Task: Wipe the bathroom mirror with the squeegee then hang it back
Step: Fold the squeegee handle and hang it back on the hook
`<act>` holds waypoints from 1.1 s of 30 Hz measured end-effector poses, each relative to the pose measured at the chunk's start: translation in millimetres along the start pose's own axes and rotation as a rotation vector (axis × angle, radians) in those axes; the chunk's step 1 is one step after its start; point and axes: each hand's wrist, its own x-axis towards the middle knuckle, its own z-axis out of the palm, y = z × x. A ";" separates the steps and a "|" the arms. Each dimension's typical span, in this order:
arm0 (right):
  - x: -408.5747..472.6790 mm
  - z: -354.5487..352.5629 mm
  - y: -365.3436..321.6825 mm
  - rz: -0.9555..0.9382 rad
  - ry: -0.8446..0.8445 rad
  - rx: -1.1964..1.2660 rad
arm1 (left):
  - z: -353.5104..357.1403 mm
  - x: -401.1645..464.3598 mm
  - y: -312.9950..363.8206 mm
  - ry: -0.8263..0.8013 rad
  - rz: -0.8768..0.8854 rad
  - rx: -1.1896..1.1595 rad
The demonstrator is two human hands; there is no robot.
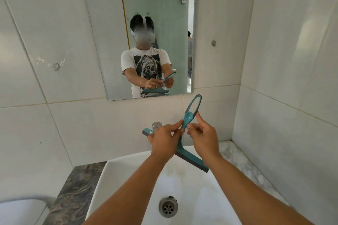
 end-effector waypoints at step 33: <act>176.6 -65.8 -22.2 -0.182 0.095 -0.192 | 67.5 149.4 81.3 -0.085 0.390 -0.044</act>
